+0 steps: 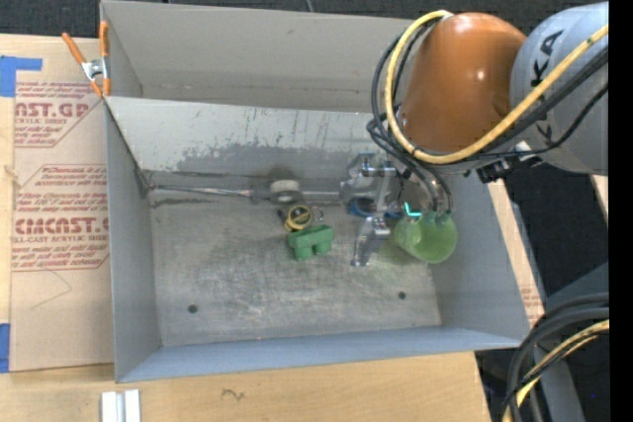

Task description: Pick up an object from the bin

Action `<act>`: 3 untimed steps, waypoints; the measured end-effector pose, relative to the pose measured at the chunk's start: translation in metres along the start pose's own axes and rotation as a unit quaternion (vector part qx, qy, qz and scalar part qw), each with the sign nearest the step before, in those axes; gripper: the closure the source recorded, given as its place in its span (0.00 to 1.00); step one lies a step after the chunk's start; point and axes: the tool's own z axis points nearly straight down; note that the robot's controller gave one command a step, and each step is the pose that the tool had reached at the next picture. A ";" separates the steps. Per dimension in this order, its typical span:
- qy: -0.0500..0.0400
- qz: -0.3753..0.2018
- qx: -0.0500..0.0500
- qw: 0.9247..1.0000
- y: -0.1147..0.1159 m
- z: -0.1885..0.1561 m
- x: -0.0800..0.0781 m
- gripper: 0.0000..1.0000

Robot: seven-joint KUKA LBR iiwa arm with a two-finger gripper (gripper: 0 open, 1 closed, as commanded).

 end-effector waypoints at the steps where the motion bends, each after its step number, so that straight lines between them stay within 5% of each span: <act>1: -0.008 0.005 0.000 1.000 0.003 0.141 -0.023 0.00; 2: -0.006 0.005 0.000 1.000 0.003 0.139 -0.022 1.00; 3: -0.009 -0.036 0.000 0.999 -0.003 -0.003 -0.036 1.00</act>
Offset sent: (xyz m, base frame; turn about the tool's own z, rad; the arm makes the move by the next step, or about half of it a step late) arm 0.0199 0.0034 -0.1409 0.0077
